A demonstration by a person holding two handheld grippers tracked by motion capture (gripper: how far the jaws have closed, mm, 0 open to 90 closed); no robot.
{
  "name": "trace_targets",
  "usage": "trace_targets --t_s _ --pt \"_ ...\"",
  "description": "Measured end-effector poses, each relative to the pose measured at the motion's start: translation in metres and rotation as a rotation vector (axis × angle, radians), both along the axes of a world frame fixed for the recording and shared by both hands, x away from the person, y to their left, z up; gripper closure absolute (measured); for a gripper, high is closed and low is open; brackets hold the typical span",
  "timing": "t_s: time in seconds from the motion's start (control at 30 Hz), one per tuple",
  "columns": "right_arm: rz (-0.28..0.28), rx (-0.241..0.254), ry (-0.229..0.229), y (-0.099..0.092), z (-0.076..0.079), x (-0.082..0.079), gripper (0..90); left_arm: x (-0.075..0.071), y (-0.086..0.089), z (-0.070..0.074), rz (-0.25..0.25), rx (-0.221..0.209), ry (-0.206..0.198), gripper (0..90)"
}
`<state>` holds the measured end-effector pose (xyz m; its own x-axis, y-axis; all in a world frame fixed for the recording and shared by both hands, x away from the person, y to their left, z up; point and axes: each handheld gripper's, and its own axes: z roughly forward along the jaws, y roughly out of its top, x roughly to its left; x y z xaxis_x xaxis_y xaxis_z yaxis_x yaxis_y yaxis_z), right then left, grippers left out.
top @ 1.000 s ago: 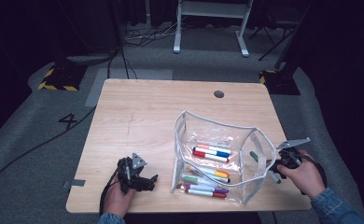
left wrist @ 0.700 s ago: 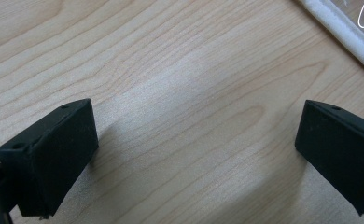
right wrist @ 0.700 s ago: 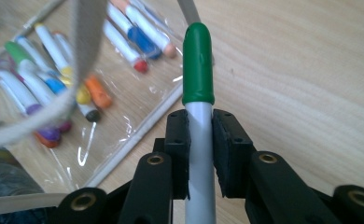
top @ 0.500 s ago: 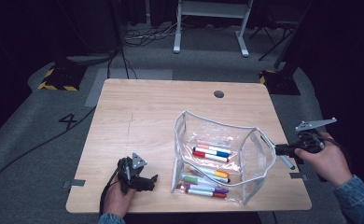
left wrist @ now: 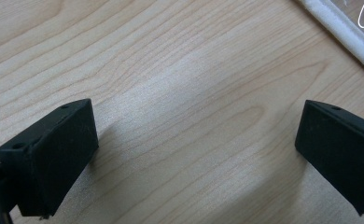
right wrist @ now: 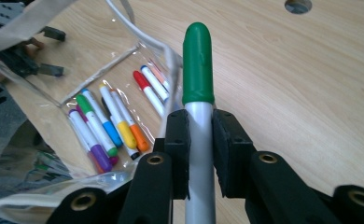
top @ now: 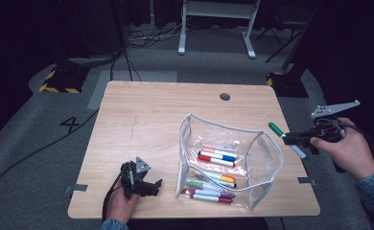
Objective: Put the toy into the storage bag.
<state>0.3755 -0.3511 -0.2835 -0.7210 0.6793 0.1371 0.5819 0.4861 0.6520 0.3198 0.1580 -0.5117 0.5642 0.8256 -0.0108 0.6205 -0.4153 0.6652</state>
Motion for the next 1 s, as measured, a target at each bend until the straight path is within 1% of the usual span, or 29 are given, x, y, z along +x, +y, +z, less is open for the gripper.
trace_targets --t_s 0.17,0.3,0.37,0.47,0.53,0.7,0.87,1.0 --pt "0.053 -0.011 -0.027 0.014 0.017 -0.002 77.0 0.000 0.000 0.000 0.000 0.000 0.000 0.0" --pt "0.099 -0.016 -0.036 0.027 0.026 -0.004 77.0 0.000 0.000 0.000 0.002 -0.004 0.002 0.0" --pt "0.145 -0.006 -0.037 0.035 0.030 -0.006 77.0 0.000 0.000 0.000 -0.001 0.001 0.000 0.0" --pt "0.189 -0.007 -0.037 0.048 0.034 -0.009 77.0 0.000 0.000 0.000 0.000 0.001 0.000 0.0" --pt "0.209 -0.011 -0.040 0.056 0.036 -0.011 77.1 0.000 0.000 0.000 -0.001 0.000 0.000 0.0" --pt "0.280 -0.023 -0.051 0.077 0.040 -0.014 77.0 0.000 0.000 0.000 0.000 0.001 0.000 0.0" --pt "0.351 -0.041 -0.050 0.099 0.038 -0.017 77.0 0.000 0.000 0.000 0.000 0.000 0.000 0.0" --pt "0.413 -0.049 -0.036 0.119 0.033 -0.020 77.0 0.000 0.000 0.000 -0.001 0.000 0.000 0.0"
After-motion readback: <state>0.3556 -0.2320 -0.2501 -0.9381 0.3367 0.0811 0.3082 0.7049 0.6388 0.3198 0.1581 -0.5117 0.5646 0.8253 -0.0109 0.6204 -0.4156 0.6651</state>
